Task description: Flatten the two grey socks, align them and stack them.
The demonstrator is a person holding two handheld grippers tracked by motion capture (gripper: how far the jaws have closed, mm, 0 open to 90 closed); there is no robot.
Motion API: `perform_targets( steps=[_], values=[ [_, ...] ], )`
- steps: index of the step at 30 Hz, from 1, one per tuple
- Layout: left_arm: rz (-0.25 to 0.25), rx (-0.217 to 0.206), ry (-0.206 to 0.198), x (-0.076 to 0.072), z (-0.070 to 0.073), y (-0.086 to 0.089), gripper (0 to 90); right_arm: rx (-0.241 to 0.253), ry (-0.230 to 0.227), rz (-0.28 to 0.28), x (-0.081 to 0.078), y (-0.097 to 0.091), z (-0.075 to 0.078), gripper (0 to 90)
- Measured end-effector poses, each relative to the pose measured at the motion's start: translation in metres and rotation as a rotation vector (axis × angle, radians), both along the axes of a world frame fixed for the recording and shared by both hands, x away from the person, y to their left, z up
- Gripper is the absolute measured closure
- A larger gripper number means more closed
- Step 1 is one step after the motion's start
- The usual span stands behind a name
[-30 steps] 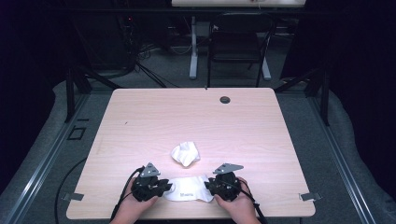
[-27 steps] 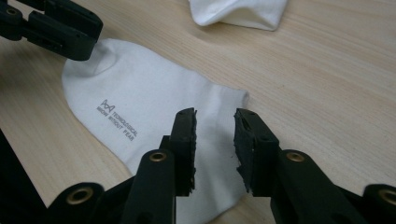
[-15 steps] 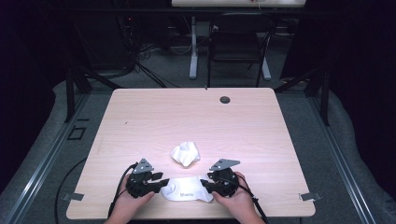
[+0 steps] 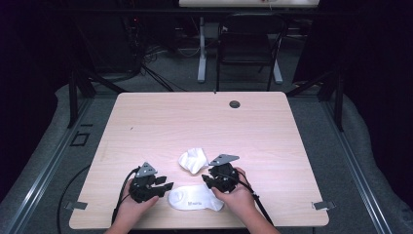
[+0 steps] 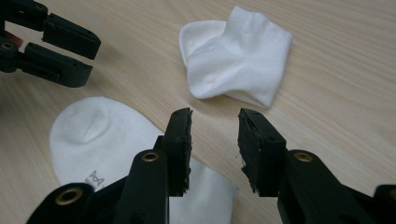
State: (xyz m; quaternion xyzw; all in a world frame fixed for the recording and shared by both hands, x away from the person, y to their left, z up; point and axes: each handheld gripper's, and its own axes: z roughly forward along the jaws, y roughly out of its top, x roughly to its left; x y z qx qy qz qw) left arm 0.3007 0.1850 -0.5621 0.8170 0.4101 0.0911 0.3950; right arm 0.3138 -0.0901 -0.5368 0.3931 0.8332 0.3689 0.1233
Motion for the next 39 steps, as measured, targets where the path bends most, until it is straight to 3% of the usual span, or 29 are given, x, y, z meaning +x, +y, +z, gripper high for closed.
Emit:
perform_targets(
  steps=[14,23,33,39],
  values=[
    [0.037,-0.006,-0.002,0.024,0.005,-0.001,58.9,-0.034,0.004,-0.006,0.021,0.016,-0.005,67.5],
    [0.034,0.021,-0.009,0.046,0.008,-0.016,59.1,-0.038,-0.028,0.009,0.033,0.026,-0.003,68.0],
    [0.061,0.029,-0.013,0.070,0.011,-0.029,59.7,-0.029,-0.018,0.026,0.044,0.044,-0.006,68.3],
    [0.082,0.019,-0.003,0.078,0.008,-0.033,61.1,-0.060,-0.008,0.045,0.047,0.054,-0.014,68.6]
  ],
)
